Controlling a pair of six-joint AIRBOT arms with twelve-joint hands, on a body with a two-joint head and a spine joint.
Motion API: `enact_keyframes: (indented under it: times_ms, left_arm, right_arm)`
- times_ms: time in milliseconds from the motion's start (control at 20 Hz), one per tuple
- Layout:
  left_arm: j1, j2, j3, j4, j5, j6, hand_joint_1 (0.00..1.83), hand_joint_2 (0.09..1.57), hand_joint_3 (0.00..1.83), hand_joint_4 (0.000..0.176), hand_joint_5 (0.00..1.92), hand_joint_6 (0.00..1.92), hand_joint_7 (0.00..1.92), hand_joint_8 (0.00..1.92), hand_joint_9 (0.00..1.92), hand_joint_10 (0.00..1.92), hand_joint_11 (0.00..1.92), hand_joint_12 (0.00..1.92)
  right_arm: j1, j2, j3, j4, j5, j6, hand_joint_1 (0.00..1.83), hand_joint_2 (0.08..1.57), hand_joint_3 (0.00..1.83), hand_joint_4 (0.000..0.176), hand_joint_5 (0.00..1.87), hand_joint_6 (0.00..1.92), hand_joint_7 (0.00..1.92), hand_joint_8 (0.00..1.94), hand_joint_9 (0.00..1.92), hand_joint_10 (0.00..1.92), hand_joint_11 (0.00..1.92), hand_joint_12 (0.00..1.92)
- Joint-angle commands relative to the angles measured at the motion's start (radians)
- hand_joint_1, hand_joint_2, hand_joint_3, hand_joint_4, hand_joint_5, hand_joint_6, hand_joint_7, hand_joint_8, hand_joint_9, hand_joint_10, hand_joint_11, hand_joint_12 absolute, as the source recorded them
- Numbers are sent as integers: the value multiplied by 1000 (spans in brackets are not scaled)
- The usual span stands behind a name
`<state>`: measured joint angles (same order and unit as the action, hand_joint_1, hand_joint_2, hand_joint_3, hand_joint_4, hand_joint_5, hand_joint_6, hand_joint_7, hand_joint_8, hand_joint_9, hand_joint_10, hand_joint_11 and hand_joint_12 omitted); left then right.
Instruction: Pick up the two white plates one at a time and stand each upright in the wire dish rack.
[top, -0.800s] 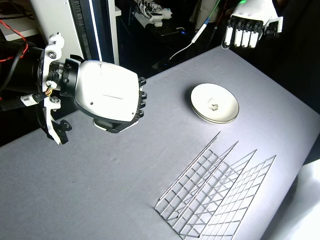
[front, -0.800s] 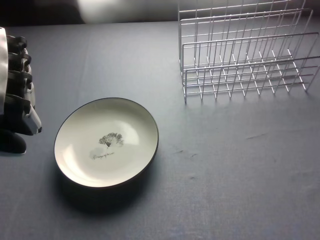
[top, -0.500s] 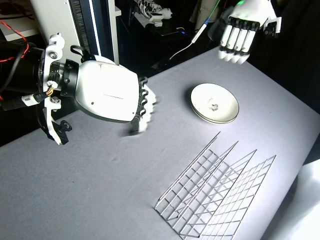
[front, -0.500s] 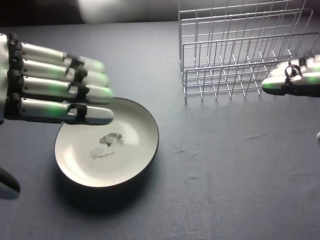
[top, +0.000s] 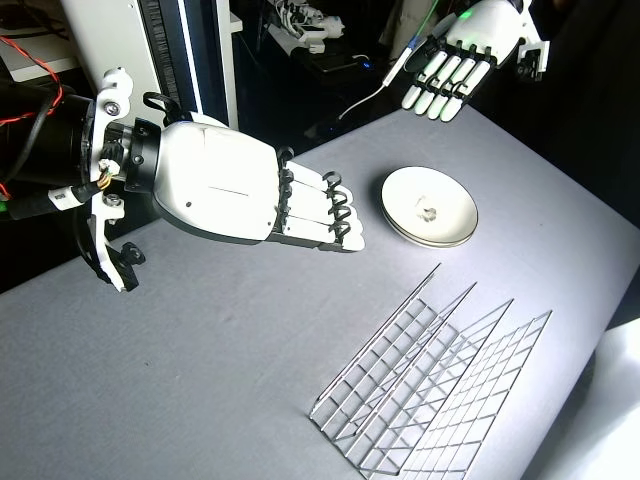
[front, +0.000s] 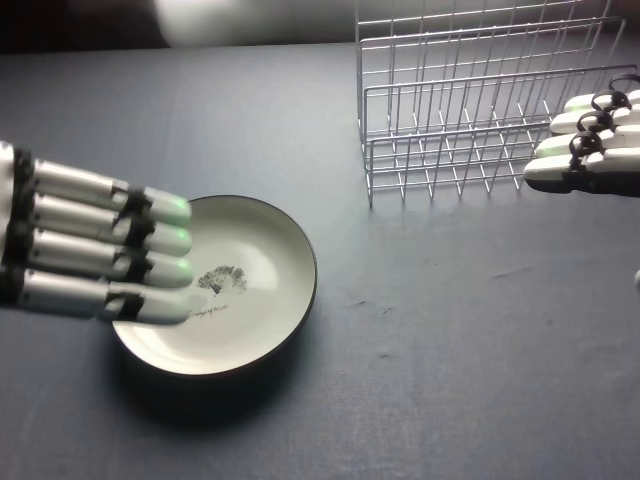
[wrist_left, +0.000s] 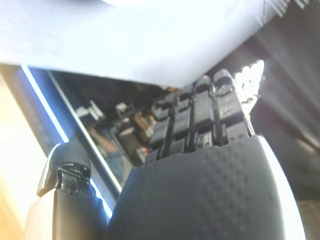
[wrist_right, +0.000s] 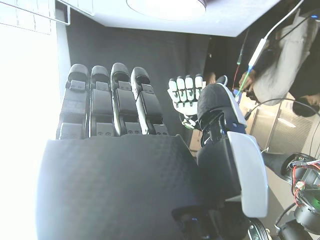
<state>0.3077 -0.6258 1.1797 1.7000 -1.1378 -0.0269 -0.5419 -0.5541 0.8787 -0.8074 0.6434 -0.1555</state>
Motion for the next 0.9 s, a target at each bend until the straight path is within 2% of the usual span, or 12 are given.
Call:
enact_keyframes:
  times_ms: [0, 200, 400, 650, 850]
  left_arm:
    - [0, 4, 6, -55, -36, 5, 0, 1120, 23, 0, 0, 0, 0, 0, 0, 0, 0, 0]
    - [1, -13, 9, -15, -20, 6, 0, 1136, 27, 0, 0, 0, 0, 0, 0, 0, 0, 0]
    - [43, -80, 50, 5, -3, 7, 0, 1135, 23, 0, 0, 0, 0, 0, 0, 0, 0, 0]
    - [119, -170, 129, 3, 29, -3, 0, 1132, 17, 0, 0, 0, 0, 0, 0, 0, 0, 0]
    - [124, -256, 239, 1, 35, -39, 0, 1129, 14, 0, 0, 0, 0, 0, 0, 0, 0, 0]
  right_arm:
    - [7, 4, 1, 49, 101, 2, 52, 1316, 0, 0, 79, 1, 64, 1, 14, 4, 5, 3]
    - [4, 4, -1, 54, 100, 4, 0, 1318, 0, 0, 58, 10, 53, 12, 11, 4, 6, 3]
    - [4, 2, -1, 56, 98, 4, 72, 1300, 0, 0, 70, 13, 61, 12, 26, 8, 38, 23]
    - [5, -1, -1, 60, 125, 3, 61, 1294, 0, 0, 73, 5, 61, 3, 24, 3, 10, 35]
    - [10, -7, -1, 26, 125, 3, 103, 1292, 0, 0, 69, 10, 51, 8, 9, 3, 0, 0]
